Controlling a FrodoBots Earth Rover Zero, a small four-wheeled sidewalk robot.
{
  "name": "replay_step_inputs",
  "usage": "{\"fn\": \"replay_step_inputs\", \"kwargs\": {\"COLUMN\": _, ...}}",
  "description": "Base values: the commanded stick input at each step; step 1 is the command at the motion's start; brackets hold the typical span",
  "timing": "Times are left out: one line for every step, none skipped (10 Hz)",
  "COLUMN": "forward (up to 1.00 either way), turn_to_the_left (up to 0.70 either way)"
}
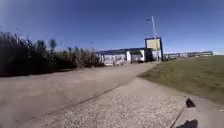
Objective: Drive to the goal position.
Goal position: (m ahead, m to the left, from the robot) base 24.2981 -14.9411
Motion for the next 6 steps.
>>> {"fn": "replay_step_inputs", "kwargs": {"forward": 1.00, "turn_to_the_left": 0.00}}
{"fn": "replay_step_inputs", "kwargs": {"forward": 1.00, "turn_to_the_left": 0.00}}
{"fn": "replay_step_inputs", "kwargs": {"forward": 1.00, "turn_to_the_left": 0.00}}
{"fn": "replay_step_inputs", "kwargs": {"forward": 1.00, "turn_to_the_left": 0.00}}
{"fn": "replay_step_inputs", "kwargs": {"forward": 1.00, "turn_to_the_left": 0.00}}
{"fn": "replay_step_inputs", "kwargs": {"forward": 1.00, "turn_to_the_left": 0.00}}
